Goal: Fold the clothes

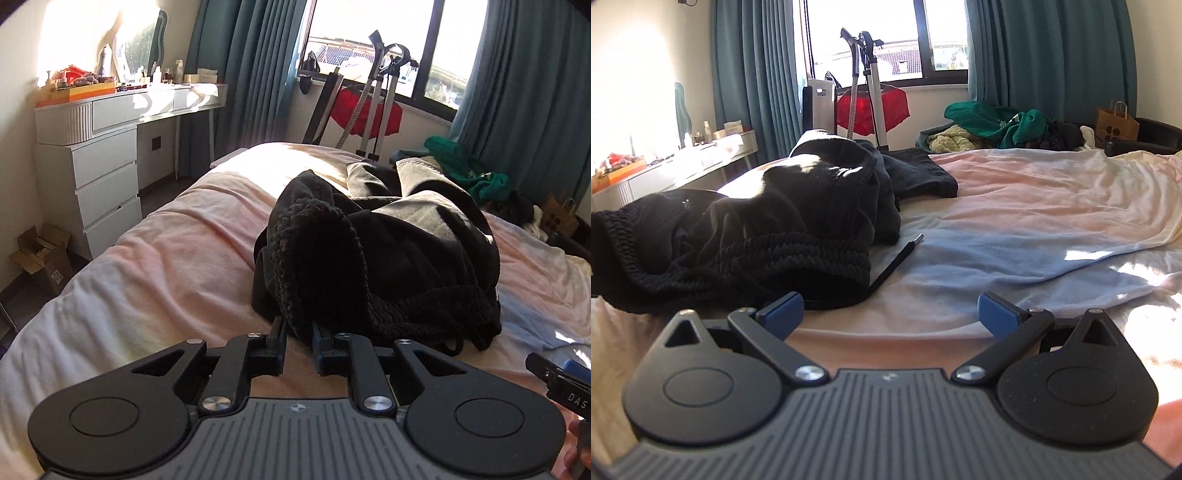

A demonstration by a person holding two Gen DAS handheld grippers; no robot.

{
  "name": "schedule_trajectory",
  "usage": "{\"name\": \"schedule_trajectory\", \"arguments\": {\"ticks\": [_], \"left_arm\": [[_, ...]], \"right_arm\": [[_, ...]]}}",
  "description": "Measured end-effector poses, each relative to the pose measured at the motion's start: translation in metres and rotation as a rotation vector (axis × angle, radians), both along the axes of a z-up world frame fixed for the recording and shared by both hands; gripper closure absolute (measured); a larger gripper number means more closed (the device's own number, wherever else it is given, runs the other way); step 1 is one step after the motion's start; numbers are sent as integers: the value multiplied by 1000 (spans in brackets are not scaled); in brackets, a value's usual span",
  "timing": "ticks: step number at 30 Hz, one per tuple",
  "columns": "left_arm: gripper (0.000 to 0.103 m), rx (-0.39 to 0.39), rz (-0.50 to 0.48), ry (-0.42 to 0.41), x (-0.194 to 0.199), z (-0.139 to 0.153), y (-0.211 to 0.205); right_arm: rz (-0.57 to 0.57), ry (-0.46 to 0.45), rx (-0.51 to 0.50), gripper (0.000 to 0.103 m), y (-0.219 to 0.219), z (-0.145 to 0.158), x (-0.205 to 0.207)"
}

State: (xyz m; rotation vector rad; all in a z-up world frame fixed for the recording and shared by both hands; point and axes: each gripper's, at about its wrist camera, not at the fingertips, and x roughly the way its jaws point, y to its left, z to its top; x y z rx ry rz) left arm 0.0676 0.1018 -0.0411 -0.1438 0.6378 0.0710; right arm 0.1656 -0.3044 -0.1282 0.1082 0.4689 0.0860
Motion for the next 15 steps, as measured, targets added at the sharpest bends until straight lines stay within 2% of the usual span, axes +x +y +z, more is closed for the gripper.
{"name": "schedule_trajectory", "arguments": {"ticks": [1,5,6,9,12,15], "left_arm": [[79,-6,3,0,1,0,0],[75,-59,34,-2,18,5,2],[72,-47,38,-4,20,5,2],[53,5,45,-6,25,4,3],[51,64,29,-12,30,2,0],[48,89,19,-25,31,4,-4]], "right_arm": [[0,11,-1,3,1,-5,6],[13,49,-29,25,8,-17,37],[27,58,-61,26,15,-19,45],[67,15,-103,29,30,-19,57],[79,-6,-105,30,37,-19,73],[92,-30,-93,30,40,-20,89]]}}
